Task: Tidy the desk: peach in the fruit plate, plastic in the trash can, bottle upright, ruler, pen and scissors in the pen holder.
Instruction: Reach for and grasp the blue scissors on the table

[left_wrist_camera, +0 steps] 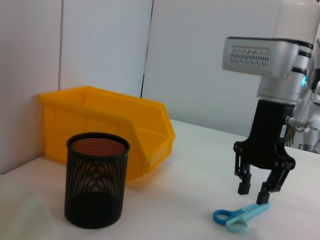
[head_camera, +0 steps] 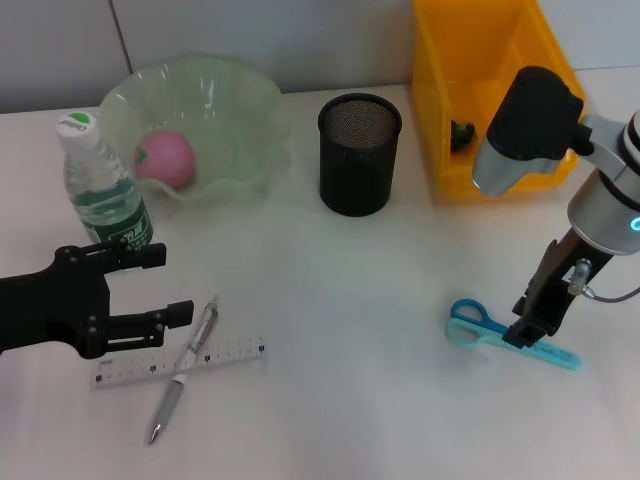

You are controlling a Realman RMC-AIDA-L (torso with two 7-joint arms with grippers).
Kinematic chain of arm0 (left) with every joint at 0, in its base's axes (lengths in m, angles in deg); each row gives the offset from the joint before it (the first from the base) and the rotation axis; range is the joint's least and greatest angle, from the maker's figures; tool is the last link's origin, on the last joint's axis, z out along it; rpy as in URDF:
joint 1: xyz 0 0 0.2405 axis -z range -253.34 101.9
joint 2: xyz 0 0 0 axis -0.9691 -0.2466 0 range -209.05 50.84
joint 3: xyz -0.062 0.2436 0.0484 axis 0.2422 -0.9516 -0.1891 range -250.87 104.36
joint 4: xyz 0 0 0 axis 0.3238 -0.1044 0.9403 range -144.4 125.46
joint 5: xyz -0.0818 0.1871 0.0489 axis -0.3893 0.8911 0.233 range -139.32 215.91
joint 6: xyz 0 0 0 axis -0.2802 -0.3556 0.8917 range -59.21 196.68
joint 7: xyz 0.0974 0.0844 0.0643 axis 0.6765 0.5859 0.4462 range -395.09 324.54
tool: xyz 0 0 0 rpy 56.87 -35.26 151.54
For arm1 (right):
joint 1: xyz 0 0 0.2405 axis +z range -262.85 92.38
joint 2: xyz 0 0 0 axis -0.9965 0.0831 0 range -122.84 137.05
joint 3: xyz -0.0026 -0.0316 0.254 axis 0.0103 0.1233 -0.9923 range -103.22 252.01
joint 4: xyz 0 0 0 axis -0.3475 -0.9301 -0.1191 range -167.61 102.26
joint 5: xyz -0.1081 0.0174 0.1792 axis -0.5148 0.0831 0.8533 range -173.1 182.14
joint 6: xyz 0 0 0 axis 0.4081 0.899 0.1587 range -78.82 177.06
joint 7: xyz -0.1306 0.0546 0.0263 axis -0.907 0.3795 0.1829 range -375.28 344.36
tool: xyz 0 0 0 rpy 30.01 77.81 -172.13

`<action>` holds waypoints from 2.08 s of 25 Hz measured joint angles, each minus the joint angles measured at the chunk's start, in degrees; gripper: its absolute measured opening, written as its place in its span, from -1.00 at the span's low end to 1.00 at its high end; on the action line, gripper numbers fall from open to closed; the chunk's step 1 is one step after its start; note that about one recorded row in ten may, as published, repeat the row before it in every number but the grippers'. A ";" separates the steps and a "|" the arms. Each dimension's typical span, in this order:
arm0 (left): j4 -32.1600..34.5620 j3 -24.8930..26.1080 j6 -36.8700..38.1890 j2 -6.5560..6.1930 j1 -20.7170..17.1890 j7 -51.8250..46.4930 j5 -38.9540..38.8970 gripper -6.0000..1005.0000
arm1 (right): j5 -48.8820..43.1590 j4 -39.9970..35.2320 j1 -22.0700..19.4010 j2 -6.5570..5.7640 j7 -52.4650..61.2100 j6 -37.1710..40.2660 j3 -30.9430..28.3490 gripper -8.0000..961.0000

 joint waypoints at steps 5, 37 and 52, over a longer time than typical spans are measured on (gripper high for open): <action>-0.07 0.15 0.00 0.09 0.00 -0.15 0.00 0.63 | -0.06 1.14 -0.05 0.03 -1.09 -1.44 0.64 -0.23; -0.07 0.95 0.17 0.24 0.00 -0.37 -0.27 0.62 | -0.55 4.57 -0.17 0.12 -1.98 -5.62 4.89 -0.10; -0.07 0.96 0.23 0.03 -0.09 -0.36 -0.26 0.62 | -0.29 5.28 0.26 0.21 -1.98 -6.85 5.67 -0.24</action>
